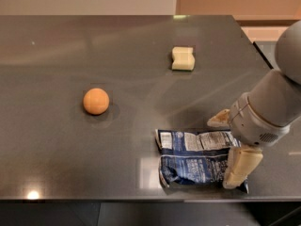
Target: Move blue chip bag near sponge
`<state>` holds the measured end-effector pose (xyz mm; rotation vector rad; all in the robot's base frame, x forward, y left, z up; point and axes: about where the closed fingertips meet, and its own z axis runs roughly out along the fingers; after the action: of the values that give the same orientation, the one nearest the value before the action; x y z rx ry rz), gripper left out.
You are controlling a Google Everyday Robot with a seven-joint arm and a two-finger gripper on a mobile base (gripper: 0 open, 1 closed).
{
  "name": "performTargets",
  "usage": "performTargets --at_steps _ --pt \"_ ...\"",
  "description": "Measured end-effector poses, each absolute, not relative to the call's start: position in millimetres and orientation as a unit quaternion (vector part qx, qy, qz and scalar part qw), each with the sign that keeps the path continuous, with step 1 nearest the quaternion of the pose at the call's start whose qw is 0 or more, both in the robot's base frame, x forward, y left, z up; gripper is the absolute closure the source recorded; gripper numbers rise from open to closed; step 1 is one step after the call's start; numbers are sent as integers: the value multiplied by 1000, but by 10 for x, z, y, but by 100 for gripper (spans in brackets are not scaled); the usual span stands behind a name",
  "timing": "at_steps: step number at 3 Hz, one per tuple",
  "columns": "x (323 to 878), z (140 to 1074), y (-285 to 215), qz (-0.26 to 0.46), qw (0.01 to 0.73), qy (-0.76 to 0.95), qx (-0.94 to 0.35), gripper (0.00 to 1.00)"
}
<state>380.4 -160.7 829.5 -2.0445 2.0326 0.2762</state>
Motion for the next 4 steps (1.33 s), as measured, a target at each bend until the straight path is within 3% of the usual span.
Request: performTargets --at_steps 3,4 --pt "4052 8606 -1677 66 130 715 -683 87" --pt "4328 8963 -1695 54 162 725 -667 100"
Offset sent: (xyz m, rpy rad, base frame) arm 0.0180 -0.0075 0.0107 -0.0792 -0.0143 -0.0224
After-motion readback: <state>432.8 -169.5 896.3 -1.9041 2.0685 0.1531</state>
